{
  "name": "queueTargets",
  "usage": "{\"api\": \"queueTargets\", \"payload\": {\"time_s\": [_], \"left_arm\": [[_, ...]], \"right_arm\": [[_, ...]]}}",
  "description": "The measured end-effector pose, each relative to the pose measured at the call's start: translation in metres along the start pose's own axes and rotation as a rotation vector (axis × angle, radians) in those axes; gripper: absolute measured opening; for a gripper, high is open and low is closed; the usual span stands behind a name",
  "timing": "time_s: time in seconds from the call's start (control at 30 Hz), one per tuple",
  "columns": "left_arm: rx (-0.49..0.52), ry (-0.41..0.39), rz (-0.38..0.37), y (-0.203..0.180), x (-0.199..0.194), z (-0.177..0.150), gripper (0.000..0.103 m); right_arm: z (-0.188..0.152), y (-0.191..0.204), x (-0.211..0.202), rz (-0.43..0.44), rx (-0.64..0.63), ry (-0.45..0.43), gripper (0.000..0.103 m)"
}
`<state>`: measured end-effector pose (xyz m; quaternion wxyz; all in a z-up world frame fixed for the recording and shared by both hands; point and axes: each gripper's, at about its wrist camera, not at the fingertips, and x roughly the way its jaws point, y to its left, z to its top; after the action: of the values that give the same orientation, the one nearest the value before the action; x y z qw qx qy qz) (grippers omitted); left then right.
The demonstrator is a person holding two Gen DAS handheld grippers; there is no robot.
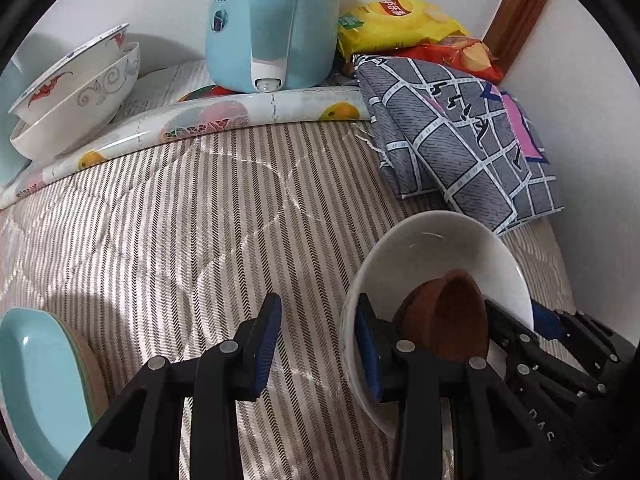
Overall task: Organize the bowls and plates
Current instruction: 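Grasp the white bowl's rim with both tools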
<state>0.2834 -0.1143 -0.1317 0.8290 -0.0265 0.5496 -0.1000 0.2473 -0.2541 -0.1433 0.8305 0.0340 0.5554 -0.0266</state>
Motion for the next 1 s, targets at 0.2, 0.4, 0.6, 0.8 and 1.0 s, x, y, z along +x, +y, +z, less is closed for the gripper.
{"api": "queueTargets", "payload": {"time_s": [0.2,0.4,0.6,0.8,1.0], "left_arm": [[-0.013,-0.004,-0.017,0.002,0.002,0.001,0.035],[-0.017,-0.024,-0.017,0.001,0.001,0.000,0.035],[-0.030,-0.025,-0.023,0.003,0.001,0.000,0.034],[-0.022,-0.021,-0.047,-0.001,0.001,-0.001,0.021],[-0.010,-0.028,-0.050,-0.007,0.000,-0.002,0.014]], "right_arm": [[0.003,-0.002,0.001,0.002,0.002,-0.008,0.036],[0.003,-0.004,0.002,0.006,0.000,-0.020,0.040],[0.003,-0.007,0.002,0.028,0.008,-0.002,0.041],[0.002,-0.010,0.003,0.055,0.030,0.002,0.041],[-0.001,-0.007,0.001,0.096,0.036,-0.013,0.025]]}}
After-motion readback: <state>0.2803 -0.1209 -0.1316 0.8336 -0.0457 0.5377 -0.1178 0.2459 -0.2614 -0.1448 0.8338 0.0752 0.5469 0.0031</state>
